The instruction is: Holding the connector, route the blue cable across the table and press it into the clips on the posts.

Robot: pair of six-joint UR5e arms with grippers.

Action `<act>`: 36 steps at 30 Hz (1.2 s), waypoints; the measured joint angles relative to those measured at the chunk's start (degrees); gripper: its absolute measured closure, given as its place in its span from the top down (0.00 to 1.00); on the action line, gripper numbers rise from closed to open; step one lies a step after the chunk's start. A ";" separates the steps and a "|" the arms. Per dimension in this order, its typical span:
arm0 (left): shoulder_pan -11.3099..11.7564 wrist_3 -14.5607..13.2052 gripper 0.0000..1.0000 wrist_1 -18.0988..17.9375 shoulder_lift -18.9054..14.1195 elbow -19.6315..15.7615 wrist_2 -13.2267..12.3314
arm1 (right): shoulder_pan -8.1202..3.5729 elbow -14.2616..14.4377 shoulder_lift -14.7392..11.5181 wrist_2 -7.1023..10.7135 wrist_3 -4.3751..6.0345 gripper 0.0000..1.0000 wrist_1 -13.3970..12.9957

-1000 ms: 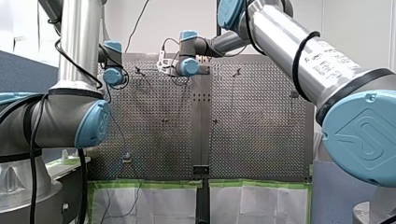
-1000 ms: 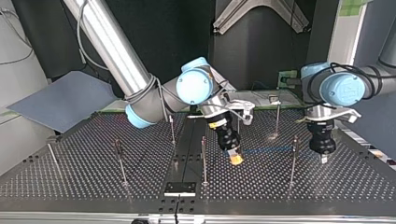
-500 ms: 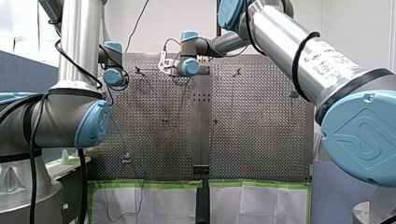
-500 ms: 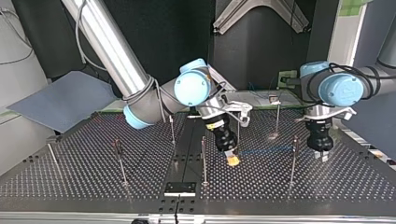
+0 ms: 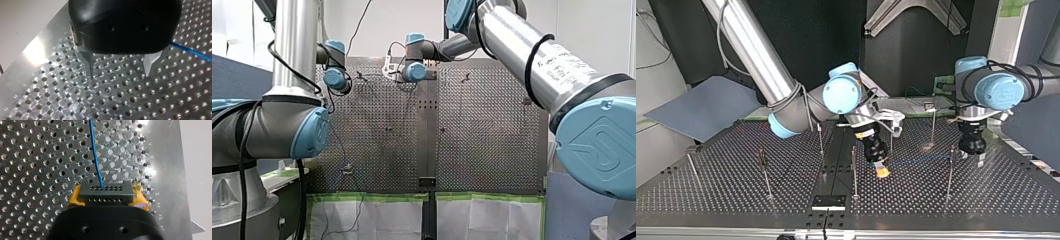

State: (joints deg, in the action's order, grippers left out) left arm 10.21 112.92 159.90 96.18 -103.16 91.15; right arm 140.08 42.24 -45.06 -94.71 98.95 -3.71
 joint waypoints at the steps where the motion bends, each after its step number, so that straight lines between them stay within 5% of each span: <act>1: -0.06 0.01 1.00 0.49 -0.39 -0.39 -0.02 | 0.05 -0.01 0.00 -0.32 -0.03 0.00 0.03; 9: -0.74 0.52 1.00 4.42 -4.18 -4.18 -0.64 | 0.42 0.00 0.00 -2.69 -0.28 0.00 0.62; 25: -2.12 2.16 1.00 10.48 -11.52 -8.13 -1.29 | 0.68 0.01 0.01 -3.43 -0.26 0.00 1.12; 36: -3.61 -1.57 1.00 12.64 -16.73 -8.26 -5.84 | 0.46 0.00 0.00 -3.65 -0.19 0.00 1.52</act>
State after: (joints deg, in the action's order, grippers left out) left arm 6.60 111.36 172.54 79.45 -111.42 85.31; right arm 140.54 42.25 -45.05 -98.35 98.76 -2.19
